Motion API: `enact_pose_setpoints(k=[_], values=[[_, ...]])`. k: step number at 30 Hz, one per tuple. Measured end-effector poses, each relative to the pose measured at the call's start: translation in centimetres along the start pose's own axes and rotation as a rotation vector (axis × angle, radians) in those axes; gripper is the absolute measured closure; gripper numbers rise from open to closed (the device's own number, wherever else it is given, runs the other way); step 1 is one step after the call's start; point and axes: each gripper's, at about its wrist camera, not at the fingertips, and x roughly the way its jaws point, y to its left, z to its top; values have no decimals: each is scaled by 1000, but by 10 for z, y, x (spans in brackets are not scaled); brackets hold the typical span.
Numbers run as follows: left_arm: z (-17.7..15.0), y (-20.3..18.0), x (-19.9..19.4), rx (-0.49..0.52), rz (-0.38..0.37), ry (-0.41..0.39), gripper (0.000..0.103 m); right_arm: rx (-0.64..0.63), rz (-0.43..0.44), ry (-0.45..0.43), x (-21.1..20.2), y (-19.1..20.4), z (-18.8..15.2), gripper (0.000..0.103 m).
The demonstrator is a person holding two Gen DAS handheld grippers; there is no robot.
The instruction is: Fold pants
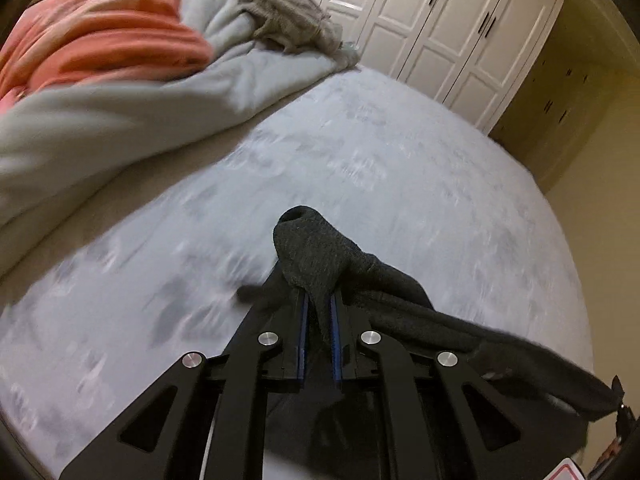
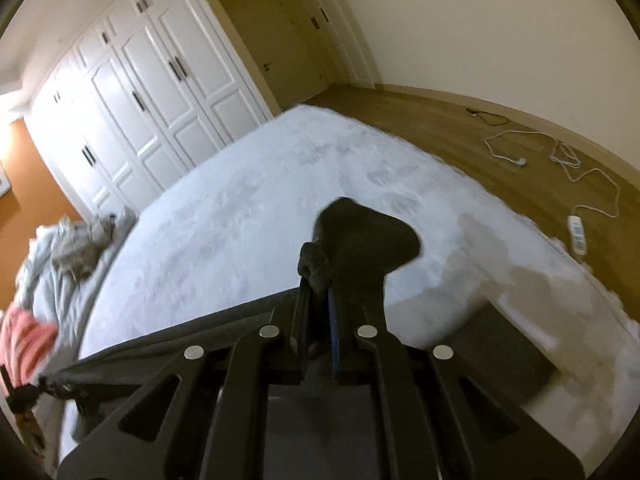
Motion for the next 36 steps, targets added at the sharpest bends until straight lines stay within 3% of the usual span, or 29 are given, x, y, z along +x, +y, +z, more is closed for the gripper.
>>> enact_pose_setpoints(k=[5, 6, 7, 8, 9, 10, 12, 14, 17, 18, 19, 20, 21, 26, 30, 31, 32, 33, 34, 36], values=[[-63, 28, 9, -4, 69, 123, 93, 83, -23, 179, -2, -49, -50, 93], [-73, 31, 8, -26, 86, 117, 92, 69, -45, 204, -3, -51, -55, 89], [-80, 34, 6, -56, 97, 110, 83, 59, -69, 213, -5, -53, -58, 81], [-88, 37, 2, -107, 86, 111, 68, 60, -84, 208, -12, -53, -58, 77], [-92, 39, -3, -155, 55, 106, 63, 67, -97, 178, -24, -52, -55, 66], [-94, 42, -8, -199, 22, 97, 59, 72, -99, 150, -33, -51, -55, 43], [-93, 42, -16, -269, 1, 93, 53, 92, -92, 66, -59, -48, -53, 21], [-88, 42, -18, -350, -10, 101, 41, 89, -89, 34, -73, -48, -53, 21], [-87, 40, -4, -439, -8, 143, 39, 122, -83, 27, -74, -53, -50, 20], [-88, 38, 2, -442, -11, 156, 39, 144, -83, 29, -73, -59, -51, 20], [-90, 35, 12, -446, -26, 173, 51, 174, -87, 34, -70, -64, -48, 20], [-92, 34, 17, -441, -39, 177, 90, 189, -95, 31, -76, -68, -57, 20], [-95, 30, 21, -422, -44, 188, 102, 201, -103, 26, -76, -71, -56, 20], [-93, 29, 8, -412, -75, 121, 102, 242, -64, 41, -73, -76, -62, 20], [-94, 32, 14, -389, -53, 142, 102, 250, -11, 104, -47, -65, -60, 20], [-95, 33, 18, -391, -43, 151, 102, 230, -12, 128, -31, -61, -58, 26], [-96, 34, 20, -391, -30, 161, 102, 209, -28, 151, -17, -57, -57, 43], [-97, 34, 21, -390, -26, 162, 102, 183, -49, 183, -3, -54, -56, 92], [-98, 36, 21, -390, -24, 161, 102, 161, -67, 208, 6, -51, -53, 97], [-98, 38, 21, -391, -30, 162, 102, 174, 56, 68, -19, -40, -35, 98]])
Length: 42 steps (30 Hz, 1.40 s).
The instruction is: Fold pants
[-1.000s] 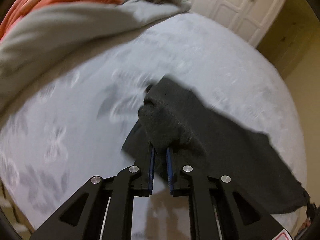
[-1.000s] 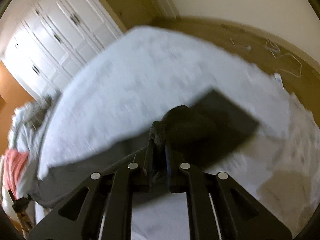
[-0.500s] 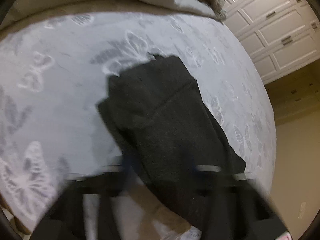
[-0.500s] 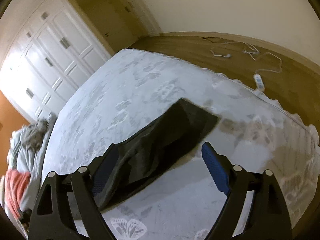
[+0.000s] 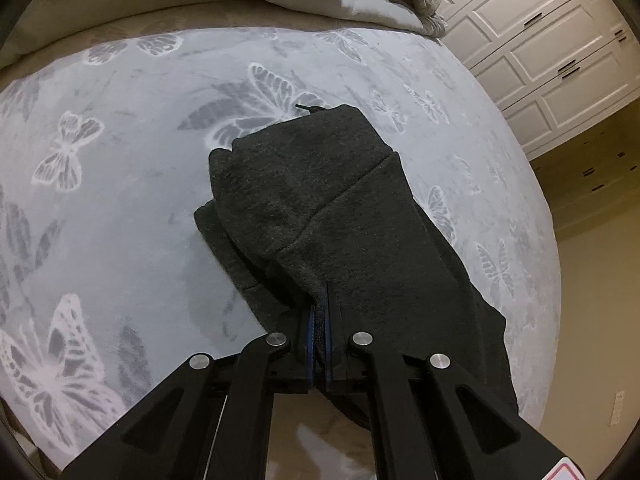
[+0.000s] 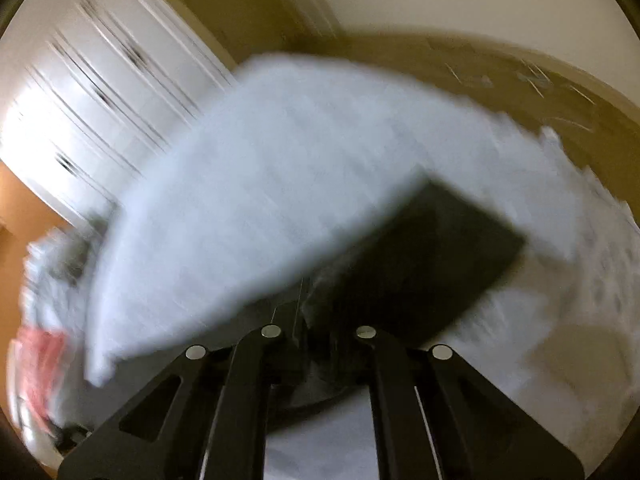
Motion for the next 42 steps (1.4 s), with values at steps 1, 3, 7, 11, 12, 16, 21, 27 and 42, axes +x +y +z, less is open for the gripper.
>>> enact_pose_setpoints(k=[1, 3, 7, 11, 12, 16, 21, 27, 42], values=[[0, 0, 1, 2, 2, 2, 102, -14, 72, -71, -20, 8, 7, 98], [0, -1, 3, 19, 22, 7, 102, -51, 125, -195, -48, 9, 14, 97], [0, -3, 6, 28, 47, 4, 101, 57, -135, 34, 14, -61, -9, 96], [-3, -6, 8, 51, 74, 6, 101, 80, -152, 106, 16, -81, -15, 83], [-2, -6, 8, 49, 76, 7, 101, 97, -130, 85, 10, -81, -12, 67], [-3, -5, 11, 39, 78, 15, 101, 120, -118, 29, 5, -80, -8, 35], [-2, -8, -3, 47, 11, -43, 102, 36, -157, 100, 30, -70, -5, 101], [3, -3, -10, 81, -1, -24, 102, -28, -159, -34, -3, -54, 19, 101], [-27, -42, -70, 212, 239, -280, 82, -420, -40, -14, -20, 125, -35, 60]])
